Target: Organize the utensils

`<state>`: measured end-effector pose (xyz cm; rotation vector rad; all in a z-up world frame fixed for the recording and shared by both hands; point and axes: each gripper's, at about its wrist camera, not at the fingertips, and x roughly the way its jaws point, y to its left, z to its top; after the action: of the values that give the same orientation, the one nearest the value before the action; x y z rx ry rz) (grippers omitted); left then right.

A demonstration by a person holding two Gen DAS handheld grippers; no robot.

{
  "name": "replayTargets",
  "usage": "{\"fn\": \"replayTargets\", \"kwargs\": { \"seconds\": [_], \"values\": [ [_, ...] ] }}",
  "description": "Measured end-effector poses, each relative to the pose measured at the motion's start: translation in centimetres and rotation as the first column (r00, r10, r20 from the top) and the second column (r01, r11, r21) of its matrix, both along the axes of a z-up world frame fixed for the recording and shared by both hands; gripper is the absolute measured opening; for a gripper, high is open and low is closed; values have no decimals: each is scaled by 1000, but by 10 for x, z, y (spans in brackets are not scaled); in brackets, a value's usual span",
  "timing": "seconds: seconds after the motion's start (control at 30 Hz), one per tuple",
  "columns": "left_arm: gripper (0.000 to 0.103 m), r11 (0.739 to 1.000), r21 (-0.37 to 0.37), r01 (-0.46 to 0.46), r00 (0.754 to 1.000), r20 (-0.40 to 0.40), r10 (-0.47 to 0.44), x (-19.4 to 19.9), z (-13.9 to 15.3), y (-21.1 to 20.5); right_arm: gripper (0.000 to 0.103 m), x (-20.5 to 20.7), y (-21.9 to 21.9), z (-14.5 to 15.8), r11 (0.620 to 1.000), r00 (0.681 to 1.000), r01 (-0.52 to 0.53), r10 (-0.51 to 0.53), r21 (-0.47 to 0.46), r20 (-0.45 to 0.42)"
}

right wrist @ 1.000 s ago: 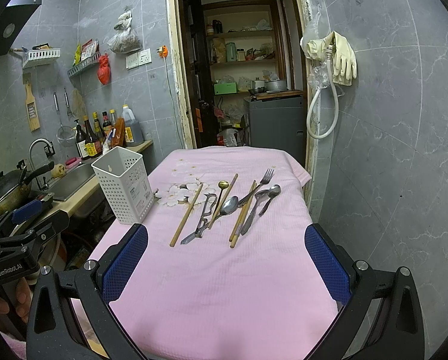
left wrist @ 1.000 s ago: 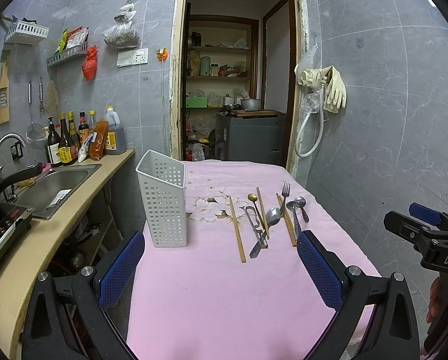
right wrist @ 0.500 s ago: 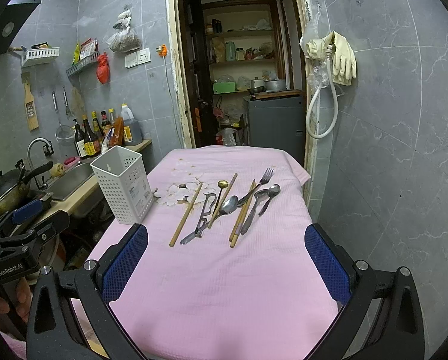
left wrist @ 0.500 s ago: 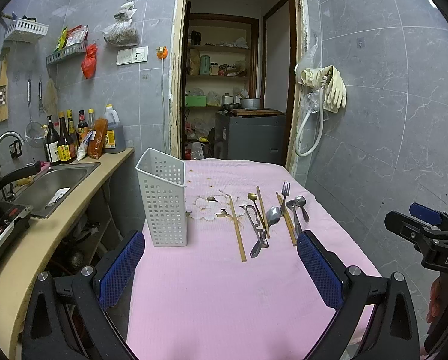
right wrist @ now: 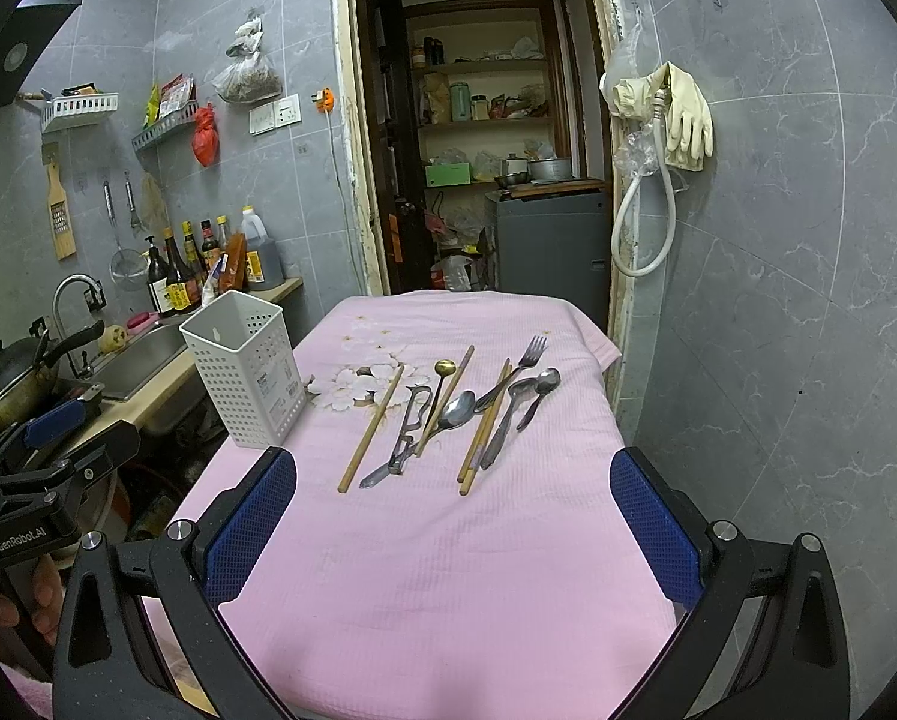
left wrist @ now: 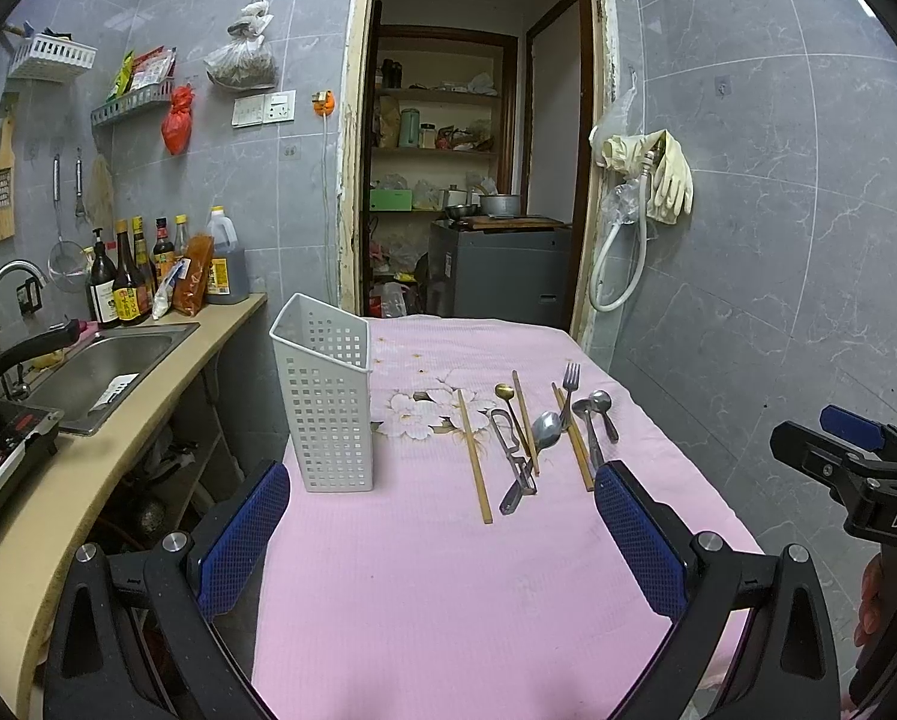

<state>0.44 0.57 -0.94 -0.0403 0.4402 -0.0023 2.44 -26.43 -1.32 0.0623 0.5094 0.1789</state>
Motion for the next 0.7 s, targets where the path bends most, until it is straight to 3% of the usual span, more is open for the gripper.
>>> {"fn": "replayTargets", "kwargs": {
  "seconds": [0.7],
  "values": [
    [102,1000,-1,8,1000,-6,-8,3,-7,-2,102,2,-2,-5,1000,1000,8,-8,0,-8]
  ]
}}
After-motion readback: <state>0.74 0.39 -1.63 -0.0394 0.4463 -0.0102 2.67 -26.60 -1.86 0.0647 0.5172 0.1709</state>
